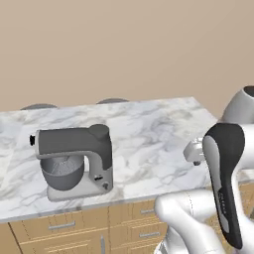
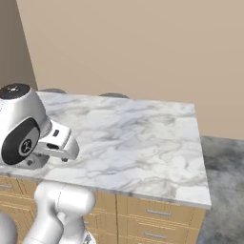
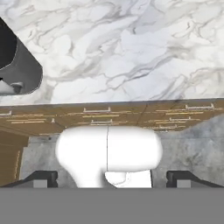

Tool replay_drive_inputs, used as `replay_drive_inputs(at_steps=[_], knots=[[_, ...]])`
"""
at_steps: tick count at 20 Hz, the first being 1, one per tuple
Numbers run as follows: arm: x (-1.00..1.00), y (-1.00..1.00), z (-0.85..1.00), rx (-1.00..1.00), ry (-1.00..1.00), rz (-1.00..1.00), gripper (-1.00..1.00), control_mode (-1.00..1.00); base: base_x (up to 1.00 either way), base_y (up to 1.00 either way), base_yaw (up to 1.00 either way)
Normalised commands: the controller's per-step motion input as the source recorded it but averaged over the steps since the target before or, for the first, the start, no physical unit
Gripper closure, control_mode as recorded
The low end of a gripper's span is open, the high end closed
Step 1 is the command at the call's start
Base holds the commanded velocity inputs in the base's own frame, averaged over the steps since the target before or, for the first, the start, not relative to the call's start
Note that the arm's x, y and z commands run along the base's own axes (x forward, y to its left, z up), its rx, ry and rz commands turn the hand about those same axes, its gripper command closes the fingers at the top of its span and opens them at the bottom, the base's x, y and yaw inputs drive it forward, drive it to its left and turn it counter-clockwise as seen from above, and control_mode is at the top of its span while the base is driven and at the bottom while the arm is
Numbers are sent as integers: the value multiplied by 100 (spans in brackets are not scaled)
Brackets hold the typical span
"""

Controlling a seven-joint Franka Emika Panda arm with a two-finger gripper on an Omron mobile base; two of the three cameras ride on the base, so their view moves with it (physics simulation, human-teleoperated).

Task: Navigate to the stove.

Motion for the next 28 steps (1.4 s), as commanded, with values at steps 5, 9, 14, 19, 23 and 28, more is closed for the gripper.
replay_drive_inputs(at_steps=[5,9,14,19,23,28], knots=[[0,0,0,0,0,0,-100,100,-100,-13,26],[0,0,0,0,0,0,-100,100,-97,-38,75],[0,0,0,0,0,0,-100,100,-63,-6,98],[0,0,0,0,0,0,-100,100,-48,0,100],[0,0,0,0,0,0,-100,100,-39,0,100],[0,0,0,0,0,0,-100,100,-37,0,100]])
